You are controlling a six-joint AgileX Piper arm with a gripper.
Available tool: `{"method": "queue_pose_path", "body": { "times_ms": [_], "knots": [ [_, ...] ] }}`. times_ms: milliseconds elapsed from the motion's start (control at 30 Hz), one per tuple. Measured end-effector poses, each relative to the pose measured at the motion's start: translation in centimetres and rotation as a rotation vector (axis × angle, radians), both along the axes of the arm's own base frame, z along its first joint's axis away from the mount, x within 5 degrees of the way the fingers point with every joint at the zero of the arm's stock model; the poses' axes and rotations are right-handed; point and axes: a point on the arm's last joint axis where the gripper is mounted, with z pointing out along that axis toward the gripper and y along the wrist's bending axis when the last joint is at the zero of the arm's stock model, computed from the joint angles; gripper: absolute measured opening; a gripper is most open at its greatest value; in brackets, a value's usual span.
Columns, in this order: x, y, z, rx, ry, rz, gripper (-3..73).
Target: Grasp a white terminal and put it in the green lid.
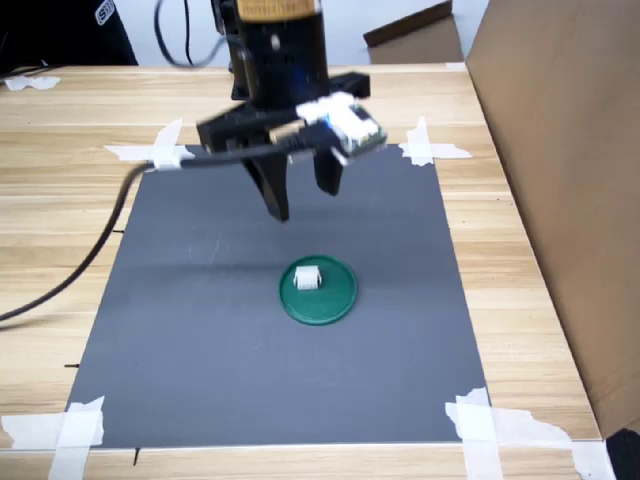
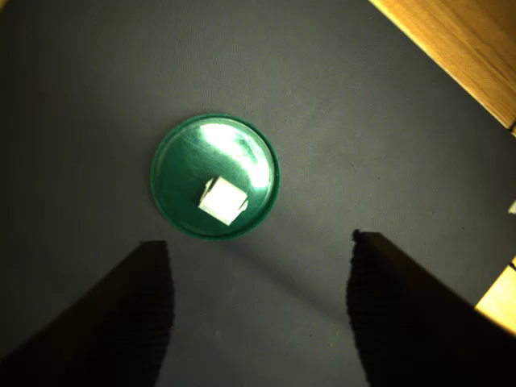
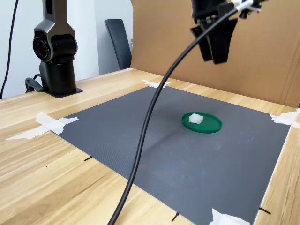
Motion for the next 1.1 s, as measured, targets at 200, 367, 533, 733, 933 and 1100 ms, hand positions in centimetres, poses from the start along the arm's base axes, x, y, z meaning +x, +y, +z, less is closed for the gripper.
{"method": "queue_pose_path", "body": {
  "times_ms": [200,367,533,733,933,1100],
  "knots": [
    [-3.7,-0.1,4.5,0.150,-0.010,-0.083,31.7],
    [-8.3,-1.3,6.2,0.201,-0.124,-0.084,2.4],
    [-15.5,-4.2,3.4,0.189,-0.148,-0.152,-2.4],
    [-21.2,-9.7,1.6,0.192,-0.313,-0.439,-2.4],
    [-24.9,-11.0,0.1,0.182,-0.368,-0.584,-2.4],
    [-26.5,-10.6,-3.1,0.278,-0.454,-0.669,-2.4]
  ]
}}
